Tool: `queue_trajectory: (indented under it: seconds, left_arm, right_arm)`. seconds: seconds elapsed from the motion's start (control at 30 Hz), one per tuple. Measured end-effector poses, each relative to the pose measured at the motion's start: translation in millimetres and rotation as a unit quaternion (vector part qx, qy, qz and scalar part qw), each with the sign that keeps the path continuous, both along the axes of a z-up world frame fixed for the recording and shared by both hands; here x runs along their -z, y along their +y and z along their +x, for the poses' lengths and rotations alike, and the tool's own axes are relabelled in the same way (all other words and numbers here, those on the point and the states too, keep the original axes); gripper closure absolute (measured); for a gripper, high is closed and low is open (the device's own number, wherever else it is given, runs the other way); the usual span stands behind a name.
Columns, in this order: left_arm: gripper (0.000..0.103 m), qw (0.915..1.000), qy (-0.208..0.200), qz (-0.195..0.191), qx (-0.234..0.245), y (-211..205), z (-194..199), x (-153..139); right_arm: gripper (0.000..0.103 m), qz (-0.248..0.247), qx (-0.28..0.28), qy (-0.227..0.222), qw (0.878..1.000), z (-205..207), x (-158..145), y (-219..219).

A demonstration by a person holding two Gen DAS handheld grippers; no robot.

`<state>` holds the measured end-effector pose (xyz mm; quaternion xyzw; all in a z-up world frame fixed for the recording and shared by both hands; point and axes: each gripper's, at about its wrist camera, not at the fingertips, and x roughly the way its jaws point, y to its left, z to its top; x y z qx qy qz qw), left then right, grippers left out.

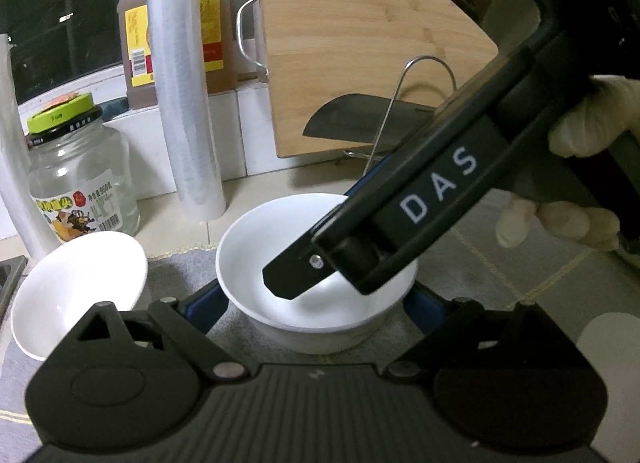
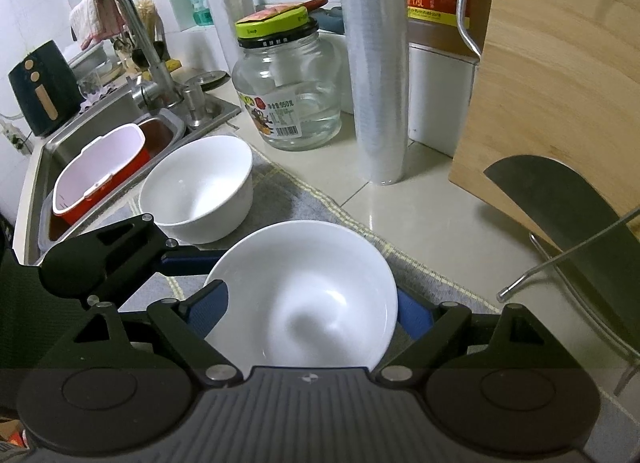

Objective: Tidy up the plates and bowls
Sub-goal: 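Carry the white bowl with the right gripper over another white bowl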

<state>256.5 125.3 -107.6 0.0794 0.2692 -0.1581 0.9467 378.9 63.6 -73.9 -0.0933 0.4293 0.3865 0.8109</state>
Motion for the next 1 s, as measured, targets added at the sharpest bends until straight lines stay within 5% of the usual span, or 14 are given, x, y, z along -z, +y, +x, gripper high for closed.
queue_trajectory:
  seconds: [1.0]
  left_arm:
    - [0.010, 0.9991, 0.008, -0.018, 0.038, -18.4, -70.8, -39.0]
  right_arm:
    - [0.010, 0.024, 0.019, -0.019, 0.999, -87.8, -52.4, -34.8]
